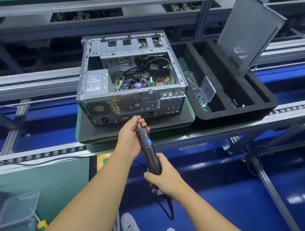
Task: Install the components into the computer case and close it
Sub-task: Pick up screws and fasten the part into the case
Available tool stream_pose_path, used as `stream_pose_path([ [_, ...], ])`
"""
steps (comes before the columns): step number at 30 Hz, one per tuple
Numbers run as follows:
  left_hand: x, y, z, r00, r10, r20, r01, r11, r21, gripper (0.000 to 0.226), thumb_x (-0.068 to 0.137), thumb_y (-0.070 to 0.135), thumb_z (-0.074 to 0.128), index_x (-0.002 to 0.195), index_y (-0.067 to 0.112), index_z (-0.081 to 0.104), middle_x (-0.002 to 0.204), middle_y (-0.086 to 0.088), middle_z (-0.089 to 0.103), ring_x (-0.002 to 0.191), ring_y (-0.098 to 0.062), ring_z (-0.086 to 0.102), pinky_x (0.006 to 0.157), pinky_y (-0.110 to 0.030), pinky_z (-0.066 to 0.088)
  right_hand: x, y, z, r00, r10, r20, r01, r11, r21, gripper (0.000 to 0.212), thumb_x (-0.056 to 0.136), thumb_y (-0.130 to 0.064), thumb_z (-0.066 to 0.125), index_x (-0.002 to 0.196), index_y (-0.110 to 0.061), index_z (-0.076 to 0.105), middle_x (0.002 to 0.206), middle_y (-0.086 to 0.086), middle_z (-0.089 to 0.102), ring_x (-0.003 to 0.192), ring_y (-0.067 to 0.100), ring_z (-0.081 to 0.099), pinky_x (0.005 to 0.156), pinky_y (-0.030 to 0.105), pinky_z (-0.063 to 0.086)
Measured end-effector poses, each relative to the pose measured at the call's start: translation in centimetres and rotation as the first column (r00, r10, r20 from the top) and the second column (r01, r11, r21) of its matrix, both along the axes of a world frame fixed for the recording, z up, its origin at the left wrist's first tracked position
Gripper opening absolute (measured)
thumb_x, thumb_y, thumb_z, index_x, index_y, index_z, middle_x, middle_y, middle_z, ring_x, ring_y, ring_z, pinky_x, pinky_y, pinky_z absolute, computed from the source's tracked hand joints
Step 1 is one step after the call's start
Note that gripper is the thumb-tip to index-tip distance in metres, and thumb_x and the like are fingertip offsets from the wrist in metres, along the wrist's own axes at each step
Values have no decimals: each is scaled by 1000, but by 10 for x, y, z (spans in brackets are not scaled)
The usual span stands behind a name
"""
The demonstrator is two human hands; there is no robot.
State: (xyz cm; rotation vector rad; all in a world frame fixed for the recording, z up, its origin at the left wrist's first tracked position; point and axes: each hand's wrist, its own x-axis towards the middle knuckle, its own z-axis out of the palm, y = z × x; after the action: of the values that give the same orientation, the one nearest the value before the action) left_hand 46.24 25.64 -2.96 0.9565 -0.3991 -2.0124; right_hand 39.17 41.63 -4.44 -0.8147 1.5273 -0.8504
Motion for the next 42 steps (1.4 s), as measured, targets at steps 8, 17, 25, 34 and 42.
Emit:
stream_pose_path([
  [8,39,-37,52,380,465,800,580,553,-598,15,92,29,51,86,21,61,78,8,63,73,-10,55,64,-25,42,-10,3,0,990,-101,94,110,989,-96,29,85,-17,66,107,-31,54,84,-3,63,66,16,59,63,33,57],
  [17,4,-153,120,-307,96,947,933,228,280,71,99,65,17,137,19,56,147,-7,48,129,-26,49,108,-41,35,-13,-2,-3,986,-107,129,121,987,-109,32,83,-19,68,108,-35,57,85,-2,63,67,17,58,63,32,56],
  [25,-28,-178,94,-373,-265,889,901,126,416,36,82,64,40,81,29,50,99,-6,47,90,-28,43,97,-49,33,-28,-11,-10,993,-82,89,88,994,-71,35,80,-23,68,109,-41,57,87,-2,64,65,18,59,63,32,57],
  [34,-35,-195,94,-431,-463,775,837,117,535,52,64,62,67,100,24,64,115,-4,56,96,-22,59,102,-44,42,-35,-26,-7,993,-99,63,102,994,-43,39,79,-20,66,112,-38,56,93,11,64,64,20,59,63,32,56],
  [42,-39,-190,90,-511,-392,765,810,78,581,104,58,88,46,148,38,33,160,-1,23,141,-30,31,116,-53,23,-33,-39,-4,991,-104,84,108,993,-44,40,78,-20,67,112,-39,57,90,5,65,64,20,58,62,34,55],
])
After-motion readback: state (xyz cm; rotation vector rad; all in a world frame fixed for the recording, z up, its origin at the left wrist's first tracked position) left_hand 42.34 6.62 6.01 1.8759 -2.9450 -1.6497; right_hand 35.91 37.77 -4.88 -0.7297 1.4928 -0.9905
